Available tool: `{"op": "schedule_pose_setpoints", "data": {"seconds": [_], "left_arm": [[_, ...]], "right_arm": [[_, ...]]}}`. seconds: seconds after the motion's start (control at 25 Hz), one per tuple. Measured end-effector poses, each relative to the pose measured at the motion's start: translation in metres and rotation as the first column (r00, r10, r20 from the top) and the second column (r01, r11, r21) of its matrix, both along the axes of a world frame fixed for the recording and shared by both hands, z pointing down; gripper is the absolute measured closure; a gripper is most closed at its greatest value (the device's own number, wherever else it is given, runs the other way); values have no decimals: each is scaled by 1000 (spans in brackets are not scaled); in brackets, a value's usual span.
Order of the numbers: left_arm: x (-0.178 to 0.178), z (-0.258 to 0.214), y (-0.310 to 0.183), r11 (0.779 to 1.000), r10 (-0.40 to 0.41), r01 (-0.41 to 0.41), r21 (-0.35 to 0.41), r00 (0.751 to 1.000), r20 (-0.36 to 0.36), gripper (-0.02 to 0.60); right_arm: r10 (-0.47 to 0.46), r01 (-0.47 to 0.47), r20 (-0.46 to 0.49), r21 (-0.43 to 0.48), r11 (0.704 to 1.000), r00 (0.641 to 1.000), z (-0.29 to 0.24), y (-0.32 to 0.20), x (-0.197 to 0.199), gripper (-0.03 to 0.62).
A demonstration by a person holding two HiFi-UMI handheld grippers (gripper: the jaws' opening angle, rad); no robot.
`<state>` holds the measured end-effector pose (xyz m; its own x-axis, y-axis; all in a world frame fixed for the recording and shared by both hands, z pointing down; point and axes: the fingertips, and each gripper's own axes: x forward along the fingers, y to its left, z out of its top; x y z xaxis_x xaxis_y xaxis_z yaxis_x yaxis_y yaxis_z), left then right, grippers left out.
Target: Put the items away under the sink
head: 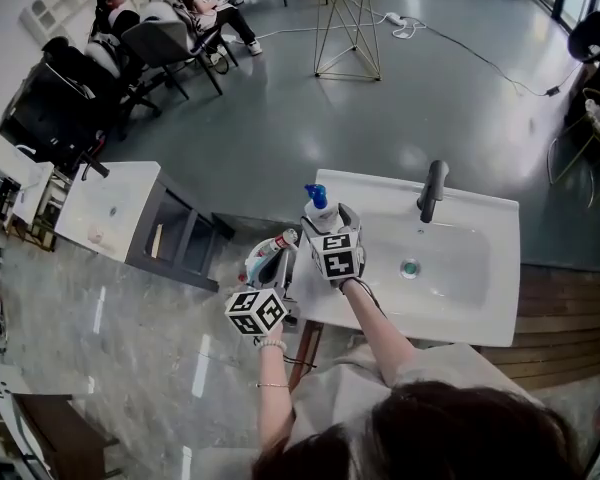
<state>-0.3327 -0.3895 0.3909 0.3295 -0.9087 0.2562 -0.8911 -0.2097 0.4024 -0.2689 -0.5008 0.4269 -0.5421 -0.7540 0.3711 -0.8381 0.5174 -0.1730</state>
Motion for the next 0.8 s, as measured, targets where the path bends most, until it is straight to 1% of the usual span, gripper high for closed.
{"op": "schedule_pose_setpoints", "data": {"seconds": [0.36,0.6,0.8], "left_arm": [[-12,4,-3,1000,-12,12,-11,1000,5,581],[-16,6,-1,999,-24,24,-22,1000,6,581],[-19,6,0,999,-28,28,-22,1000,4,581]], "right_arm": [[33,-32,-43,21,999,999,7,-10,-4,233],[9,-6,-93,34,999,996,8,-12,-4,235],[-7,10,-100,27,1000,995,8,-11,-5,235]]}}
